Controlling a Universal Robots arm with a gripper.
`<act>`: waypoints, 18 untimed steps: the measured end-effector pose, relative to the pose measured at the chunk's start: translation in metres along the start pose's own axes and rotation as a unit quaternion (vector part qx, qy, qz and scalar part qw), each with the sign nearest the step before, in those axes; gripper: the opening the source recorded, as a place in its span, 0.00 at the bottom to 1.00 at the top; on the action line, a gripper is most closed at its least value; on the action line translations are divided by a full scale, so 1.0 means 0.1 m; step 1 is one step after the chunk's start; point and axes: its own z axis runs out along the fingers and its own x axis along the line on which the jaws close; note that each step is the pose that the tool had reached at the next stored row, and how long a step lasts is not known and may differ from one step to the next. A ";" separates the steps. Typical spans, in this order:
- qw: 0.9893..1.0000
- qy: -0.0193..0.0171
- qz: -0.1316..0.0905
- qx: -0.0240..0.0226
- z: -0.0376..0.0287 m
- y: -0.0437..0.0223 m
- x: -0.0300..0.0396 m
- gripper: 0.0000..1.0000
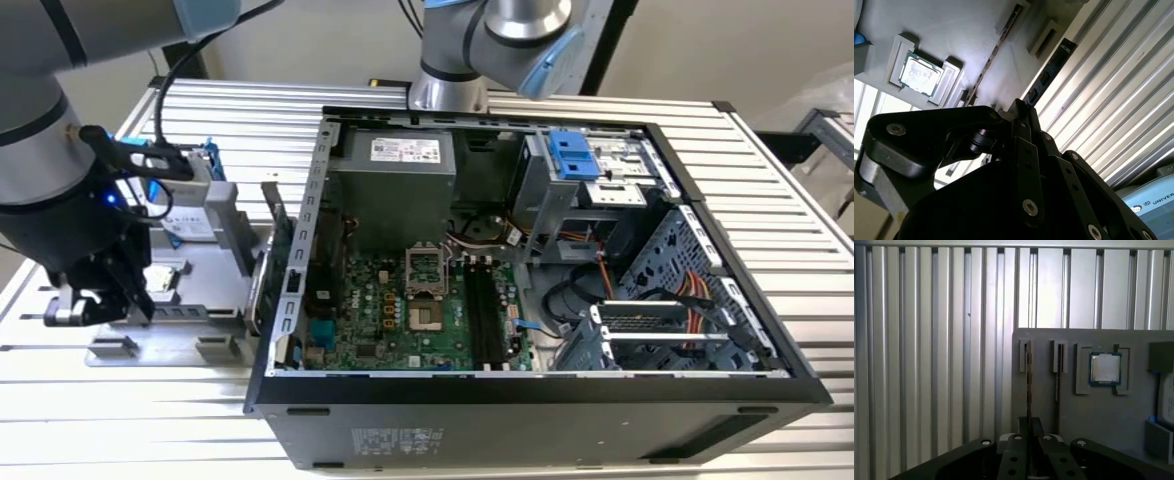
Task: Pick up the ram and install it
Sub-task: 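Pick up the ram and move it above insertion slot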
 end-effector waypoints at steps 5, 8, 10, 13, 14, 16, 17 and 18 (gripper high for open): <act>1.000 0.000 0.005 0.000 -0.022 0.001 0.000 0.00; 1.000 0.000 0.006 0.000 -0.050 0.001 0.001 0.00; 1.000 0.000 0.006 0.000 -0.072 0.001 0.001 0.00; 1.000 0.000 0.006 0.000 -0.111 0.002 0.002 0.00; 1.000 0.000 0.006 0.000 -0.125 0.002 0.002 0.00; 1.000 0.000 0.006 0.000 -0.155 0.003 0.003 0.00; 1.000 0.000 0.006 0.000 -0.168 0.003 0.003 0.00; 1.000 0.000 0.006 0.000 -0.178 0.003 0.003 0.00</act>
